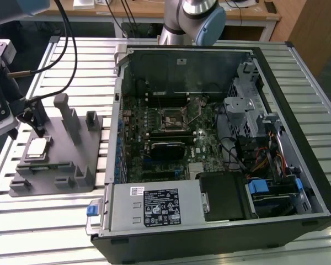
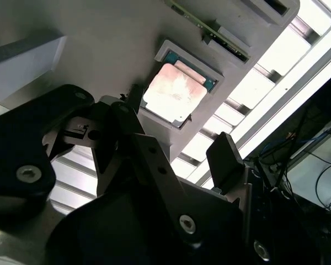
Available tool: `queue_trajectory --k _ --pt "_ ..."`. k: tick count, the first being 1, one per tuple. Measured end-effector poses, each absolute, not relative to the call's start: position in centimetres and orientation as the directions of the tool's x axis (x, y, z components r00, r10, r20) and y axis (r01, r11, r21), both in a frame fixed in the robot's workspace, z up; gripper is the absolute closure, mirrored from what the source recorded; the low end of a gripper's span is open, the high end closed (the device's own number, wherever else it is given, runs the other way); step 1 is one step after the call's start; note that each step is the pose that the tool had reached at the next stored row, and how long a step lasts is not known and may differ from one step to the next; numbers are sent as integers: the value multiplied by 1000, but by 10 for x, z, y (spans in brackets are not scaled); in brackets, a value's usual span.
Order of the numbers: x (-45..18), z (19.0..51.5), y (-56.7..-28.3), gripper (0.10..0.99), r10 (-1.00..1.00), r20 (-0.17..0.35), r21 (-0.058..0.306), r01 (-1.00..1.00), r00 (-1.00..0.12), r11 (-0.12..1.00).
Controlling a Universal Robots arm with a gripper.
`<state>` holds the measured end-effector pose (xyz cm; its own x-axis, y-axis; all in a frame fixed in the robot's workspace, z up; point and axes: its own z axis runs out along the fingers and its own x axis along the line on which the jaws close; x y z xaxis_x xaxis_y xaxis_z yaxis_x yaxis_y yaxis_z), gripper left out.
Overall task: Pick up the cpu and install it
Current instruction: 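Pick up the cpu and move it towards the insertion slot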
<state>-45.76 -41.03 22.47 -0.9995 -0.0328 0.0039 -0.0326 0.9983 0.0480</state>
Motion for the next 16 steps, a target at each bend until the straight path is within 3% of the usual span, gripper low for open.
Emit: queue_trajectory --k 16 --pt "-457 205 -412 353 -33 2 47 -33 -999 998"
